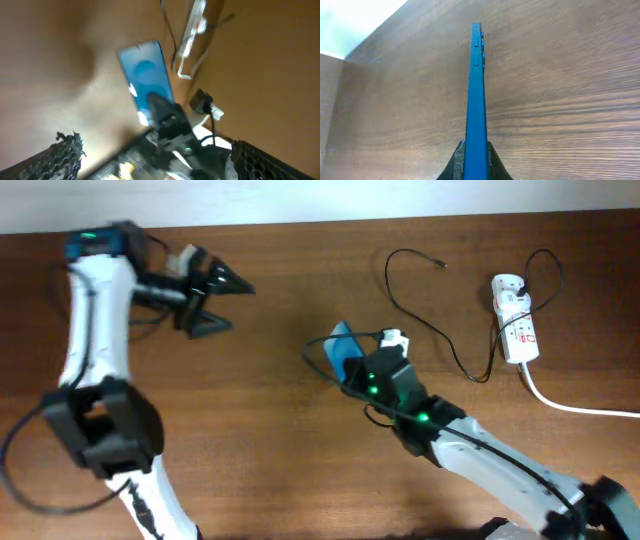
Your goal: Plug charger to phone and switch on socket
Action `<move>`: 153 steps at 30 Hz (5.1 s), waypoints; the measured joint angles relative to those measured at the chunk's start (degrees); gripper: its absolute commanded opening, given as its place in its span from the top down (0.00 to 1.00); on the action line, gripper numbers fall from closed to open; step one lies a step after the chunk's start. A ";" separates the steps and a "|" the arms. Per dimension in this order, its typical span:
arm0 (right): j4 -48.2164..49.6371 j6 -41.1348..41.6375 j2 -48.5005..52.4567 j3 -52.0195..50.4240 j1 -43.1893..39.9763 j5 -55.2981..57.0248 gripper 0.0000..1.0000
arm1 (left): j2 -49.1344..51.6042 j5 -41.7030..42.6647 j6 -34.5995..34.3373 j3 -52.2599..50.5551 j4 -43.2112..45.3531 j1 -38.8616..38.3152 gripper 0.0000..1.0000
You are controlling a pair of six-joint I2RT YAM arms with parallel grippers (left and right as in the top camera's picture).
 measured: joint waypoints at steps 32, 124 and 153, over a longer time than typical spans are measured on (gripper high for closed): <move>11.30 36.28 0.22 0.04 -1.16 -19.39 0.96 | -24.55 8.94 -60.26 -60.35 67.80 -14.97 0.08; -26.29 6.62 51.82 58.47 -31.82 -17.97 0.96 | -10.62 18.23 -52.41 -54.88 91.82 -16.24 1.00; -45.90 -26.64 17.77 19.54 -10.25 -12.92 0.44 | -10.21 30.88 -52.85 -54.62 110.01 0.33 1.00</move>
